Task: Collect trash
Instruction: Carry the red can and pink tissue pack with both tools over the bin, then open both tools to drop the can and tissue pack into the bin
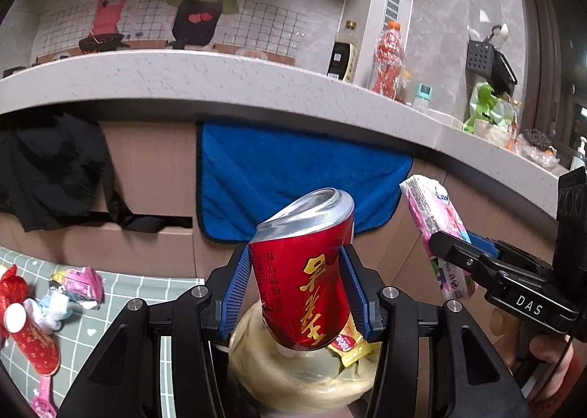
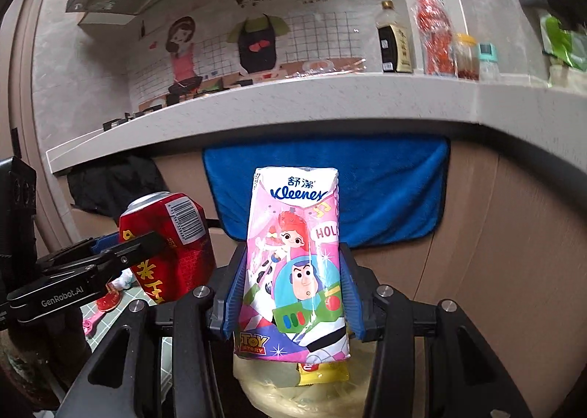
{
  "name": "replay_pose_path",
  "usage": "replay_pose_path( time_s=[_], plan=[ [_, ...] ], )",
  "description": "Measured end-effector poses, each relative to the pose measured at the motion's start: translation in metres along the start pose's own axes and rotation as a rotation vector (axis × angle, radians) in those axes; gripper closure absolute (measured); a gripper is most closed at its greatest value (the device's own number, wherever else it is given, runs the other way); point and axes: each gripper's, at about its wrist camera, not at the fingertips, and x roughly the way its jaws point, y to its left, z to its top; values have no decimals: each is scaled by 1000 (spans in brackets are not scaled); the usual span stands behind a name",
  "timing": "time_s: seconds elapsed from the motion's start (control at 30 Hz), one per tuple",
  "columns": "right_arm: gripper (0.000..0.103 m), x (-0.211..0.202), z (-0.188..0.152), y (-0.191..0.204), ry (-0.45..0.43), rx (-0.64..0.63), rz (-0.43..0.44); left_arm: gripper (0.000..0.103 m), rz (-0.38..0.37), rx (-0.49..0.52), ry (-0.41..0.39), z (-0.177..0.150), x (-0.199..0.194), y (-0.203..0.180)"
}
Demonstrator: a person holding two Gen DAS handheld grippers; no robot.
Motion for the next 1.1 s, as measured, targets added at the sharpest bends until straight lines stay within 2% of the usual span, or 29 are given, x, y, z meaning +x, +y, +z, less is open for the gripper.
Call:
replay_pose_path(
  time_s=[0.63, 0.73, 0.8, 0.83, 0.93, 1.1],
  plan=[
    [60, 54, -32, -42, 90, 106, 29, 53, -18, -46, 152, -25, 78, 6],
    [54, 65, -38, -48, 106, 127, 49, 53, -69, -62, 188, -33, 97, 13],
    [41, 77, -47, -55, 120, 158, 80, 51, -124, -87, 243, -43, 116, 22],
    [39, 82, -53, -59, 130, 181, 84, 49, -127, -99, 274, -49, 125, 26],
    [38, 96, -69, -68, 162, 229, 76, 39, -116, -130, 326, -64, 138, 37],
    [38, 103, -84, -75, 182, 260, 47, 34, -105, -121, 348, -73, 142, 42]
  ],
)
